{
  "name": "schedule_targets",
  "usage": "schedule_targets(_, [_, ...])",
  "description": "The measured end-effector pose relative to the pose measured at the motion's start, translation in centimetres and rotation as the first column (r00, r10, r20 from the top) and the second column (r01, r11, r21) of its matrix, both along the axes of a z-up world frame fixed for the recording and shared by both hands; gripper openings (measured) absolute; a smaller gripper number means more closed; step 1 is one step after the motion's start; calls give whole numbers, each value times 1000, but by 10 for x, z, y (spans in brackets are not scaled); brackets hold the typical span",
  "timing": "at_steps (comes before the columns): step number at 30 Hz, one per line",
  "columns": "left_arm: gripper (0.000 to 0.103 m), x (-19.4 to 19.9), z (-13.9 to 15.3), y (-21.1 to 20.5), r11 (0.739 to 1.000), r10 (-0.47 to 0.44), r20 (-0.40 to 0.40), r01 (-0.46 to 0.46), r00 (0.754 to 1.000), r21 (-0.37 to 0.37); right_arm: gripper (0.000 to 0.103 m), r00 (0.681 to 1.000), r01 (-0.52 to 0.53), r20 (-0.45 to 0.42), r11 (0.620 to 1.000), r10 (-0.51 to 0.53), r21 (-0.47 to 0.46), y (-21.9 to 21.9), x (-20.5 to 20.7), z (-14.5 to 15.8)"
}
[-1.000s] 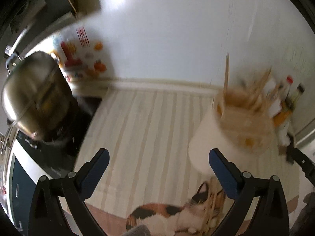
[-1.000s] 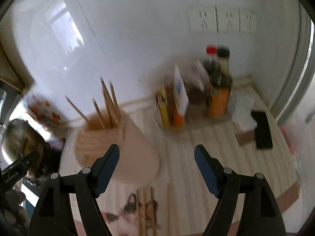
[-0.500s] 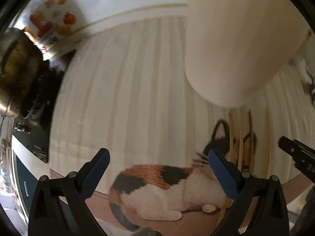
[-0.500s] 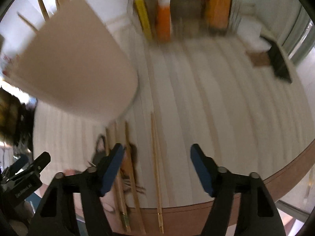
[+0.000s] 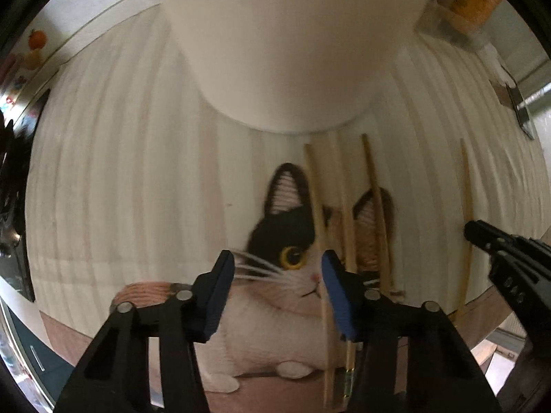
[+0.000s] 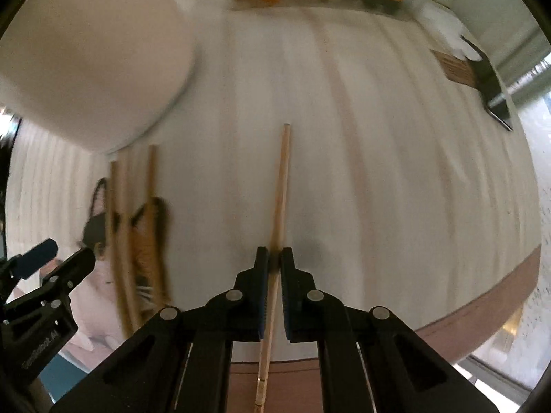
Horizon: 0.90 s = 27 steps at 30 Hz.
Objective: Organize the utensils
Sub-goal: 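Grasp a chopstick on the mat with the left tool while the right tool grasps another, then lift both chopsticks up and carry them over the pink holder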
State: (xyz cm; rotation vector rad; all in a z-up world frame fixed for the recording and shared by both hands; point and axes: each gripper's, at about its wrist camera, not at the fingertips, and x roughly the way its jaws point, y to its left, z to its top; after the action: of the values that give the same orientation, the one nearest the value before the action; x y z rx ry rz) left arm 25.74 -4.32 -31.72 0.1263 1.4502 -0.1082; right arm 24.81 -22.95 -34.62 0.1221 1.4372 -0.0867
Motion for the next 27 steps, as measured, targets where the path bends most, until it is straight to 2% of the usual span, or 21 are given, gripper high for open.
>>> schedule_targets(2, [41,0,-3,-7,1000,-16,-2,16,1000,-7,7,1000,13,-5,1000,-13,-8,-10,-2,0])
schedule_targets(3, [34,0,-4,-10,1000,-25,-5,25,1000,-4,7,1000,18,-7,1000,-18,-11,-14,-4,0])
schedule_targets(4, [23,-1,-5,-13,999,-33,-6,33,999,-6,7,1000,24,-10,1000,-25,-12,-18,-5,0])
schedule_targets(7, [7,-4,-6,-16,999,-34,-3,34,999,1,7,999,30,-13,999,-30,-15,-22,-6,0])
schedule_targets(14, [4,-11,-8,22,998,64,-9,-64,998,16,7,1000,24,-18,999,-24,-26,-25,1,-5])
schedule_targets(20, [4,-26,-8,59,988,156,-31,-156,987,17,7,999,-4,-44,1000,5,21,-18,0,-3])
schedule_targets(24, [5,-30,-8,73,987,158,-31,-158,987,9,7,997,-43,-58,998,46,43,-4,-3,-3])
schedule_targets(27, [5,-23,-10,84,989,147,-31,-146,989,14,7,995,-76,-56,997,76,7,5,-3,-3])
